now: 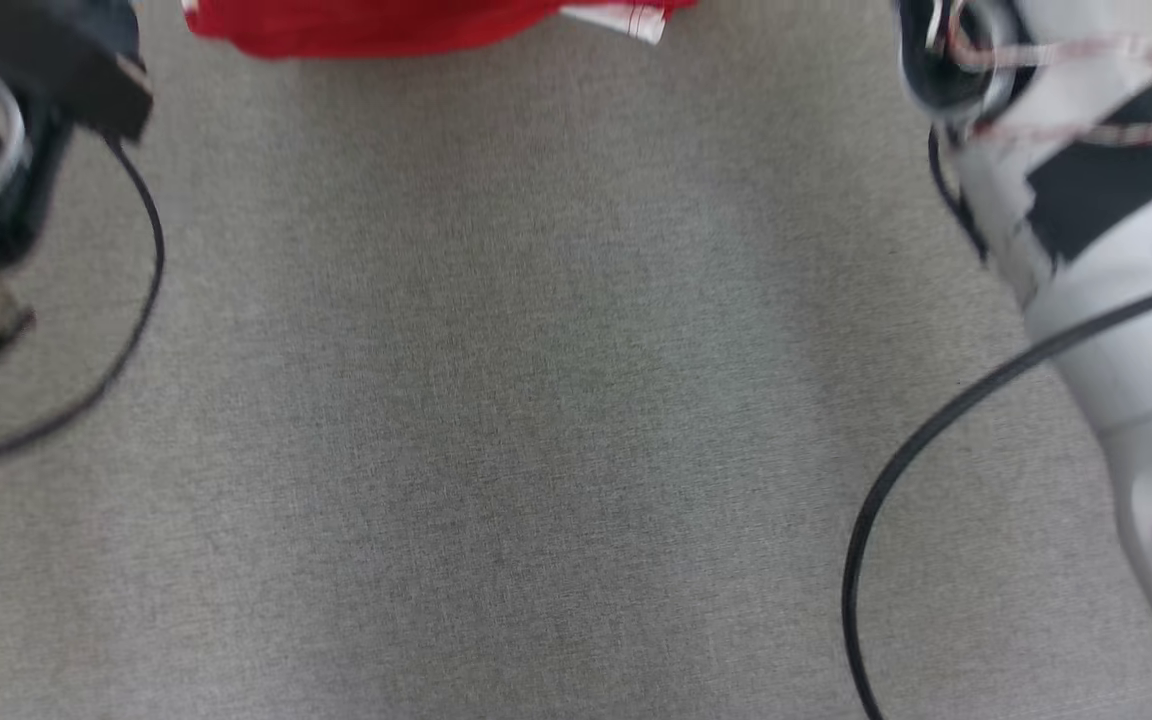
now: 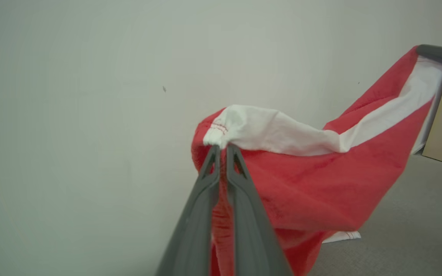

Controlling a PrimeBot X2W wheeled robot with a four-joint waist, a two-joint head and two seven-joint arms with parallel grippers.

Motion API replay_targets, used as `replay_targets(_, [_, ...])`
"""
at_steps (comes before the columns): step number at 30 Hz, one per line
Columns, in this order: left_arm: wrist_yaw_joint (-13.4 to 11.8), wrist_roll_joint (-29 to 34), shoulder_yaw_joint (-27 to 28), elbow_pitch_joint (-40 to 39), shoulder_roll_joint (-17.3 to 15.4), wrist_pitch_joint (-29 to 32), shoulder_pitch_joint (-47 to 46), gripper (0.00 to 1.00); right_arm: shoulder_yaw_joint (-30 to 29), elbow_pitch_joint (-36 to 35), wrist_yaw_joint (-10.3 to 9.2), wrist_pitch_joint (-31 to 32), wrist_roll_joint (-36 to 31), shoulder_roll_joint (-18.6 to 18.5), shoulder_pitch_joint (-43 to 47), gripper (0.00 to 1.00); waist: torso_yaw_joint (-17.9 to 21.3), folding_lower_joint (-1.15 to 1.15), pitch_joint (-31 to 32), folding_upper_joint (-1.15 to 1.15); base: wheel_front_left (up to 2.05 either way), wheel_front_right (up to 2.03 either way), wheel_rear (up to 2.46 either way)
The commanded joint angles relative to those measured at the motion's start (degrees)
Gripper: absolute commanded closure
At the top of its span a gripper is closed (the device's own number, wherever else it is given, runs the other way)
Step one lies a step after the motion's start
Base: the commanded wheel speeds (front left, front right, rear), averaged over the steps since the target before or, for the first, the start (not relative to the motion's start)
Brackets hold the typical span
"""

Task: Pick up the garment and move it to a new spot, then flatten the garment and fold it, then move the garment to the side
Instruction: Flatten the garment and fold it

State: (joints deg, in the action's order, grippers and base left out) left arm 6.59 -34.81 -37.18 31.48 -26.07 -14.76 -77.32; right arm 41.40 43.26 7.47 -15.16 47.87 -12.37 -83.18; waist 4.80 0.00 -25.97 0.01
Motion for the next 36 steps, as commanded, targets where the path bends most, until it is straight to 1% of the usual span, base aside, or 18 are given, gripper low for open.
replay_targets(1, [-0.6, -0.4, 0.92, -1.69, -0.43, -0.39, 3.0, 1.0, 0.43, -0.91, 0.04, -0.12, -0.2, -0.51, 2.49, 1.0, 0.23, 0.0, 1.76, -0.01, 0.0, 0.0, 0.0])
replay_targets(5, [-2.98, -0.54, 4.68, -9.16, -1.11, -0.41, 13.1, 1.0, -0.34, -6.13, 0.05, -0.13, -0.68, -1.99, 10.28, 1.0, 0.23, 0.0, 4.45, -0.01, 0.0, 0.0, 0.0])
replay_targets(8, [-4.4, -0.79, 6.55, -14.29, -0.91, -0.42, 20.84, 1.0, -0.42, -9.9, 0.05, -0.13, -1.2, -3.33, 16.72, 1.0, 0.08, 0.0, 6.32, -0.01, 0.0, 0.0, 0.0])
replay_targets(11, [-5.79, -0.66, 7.94, -18.43, -1.03, -0.42, 27.77, 1.0, -0.67, -13.22, 0.05, -0.13, -1.54, -3.93, 22.87, 1.0, 0.08, 0.0, 8.04, -0.01, 0.0, 0.0, 0.0])
replay_targets(17, [-8.34, -0.73, 10.65, -25.46, -0.04, -0.43, 40.83, 1.0, -2.64, -18.96, 0.05, -0.13, -3.27, -5.41, 34.14, 1.0, 0.06, 0.0, 10.96, -0.01, 0.0, 0.0, 0.0])
replay_targets(19, [-9.06, -1.04, 11.93, -27.07, 0.96, -0.43, 44.79, 1.0, -3.39, -20.54, 0.05, -0.13, -4.1, -5.81, 37.76, 1.0, -0.1, 0.0, 11.92, -0.01, 0.0, 0.0, 0.0])
replay_targets(20, [-9.21, -1.03, 12.34, -27.71, 1.44, -0.43, 46.8, 1.0, -3.56, -21.28, 0.05, -0.13, -4.47, -6.08, 39.58, 1.0, -0.19, 0.0, 12.35, -0.01, 0.0, 0.0, 0.0])
replay_targets(21, [-9.21, -1.03, 12.34, -27.71, 1.44, -0.43, 46.8, 1.0, -3.56, -21.28, 0.05, -0.13, -4.47, -6.08, 39.58, 1.0, -0.19, 0.0, 12.35, -0.01, 0.0, 0.0, 0.0])
replay_targets(22, [-9.26, -0.63, 13.07, -28.7, 2.58, -0.43, 50.69, 1.0, -4.09, -22.78, 0.05, -0.13, -4.64, -6.59, 43.28, 1.0, -0.39, 0.0, 13.27, -0.01, 0.0, 0.0, 0.0])
replay_targets(23, [-9.24, -0.38, 13.33, -28.78, 3.1, -0.42, 52.51, 1.0, -4.19, -23.33, 0.05, -0.13, -4.78, -6.78, 45.2, 1.0, -0.54, 0.0, 13.8, -0.01, 0.0, 0.0, 0.0])
replay_targets(29, [-8.85, 1.43, 15.47, -29.13, 6.32, -0.43, 60.87, 1.0, -5.75, -26.8, 0.05, -0.14, -5.52, -7.91, 54.61, 1.0, -1.3, 0.0, 16.09, -0.01, 0.0, 0.0, 0.0])
replay_targets(32, [-8.19, 2.92, 16.05, -28.6, 8.3, -0.42, 64.49, 1.0, -6.85, -28.72, 0.05, -0.14, -5.43, -8.16, 59.74, 1.0, -2.35, 0.0, 18.03, -0.01, 0.0, 0.0, 0.0])
replay_targets(34, [-7.6, 3.35, 16.61, -28.21, 9.73, -0.43, 67.04, 1.0, -7.36, -29.85, 0.04, -0.14, -6.56, -8.82, 63.1, 1.0, -3.05, 0.0, 19.39, -0.01, 0.0, 0.0, 0.0])
replay_targets(36, [-7.15, 4.45, 16.98, -27.62, 10.61, -0.43, 69.25, 1.0, -8.33, -30.58, 0.05, -0.14, -7.11, -8.7, 66.29, 1.0, -3.67, 0.0, 20.31, -0.01, 0.0, 0.0, 0.0])
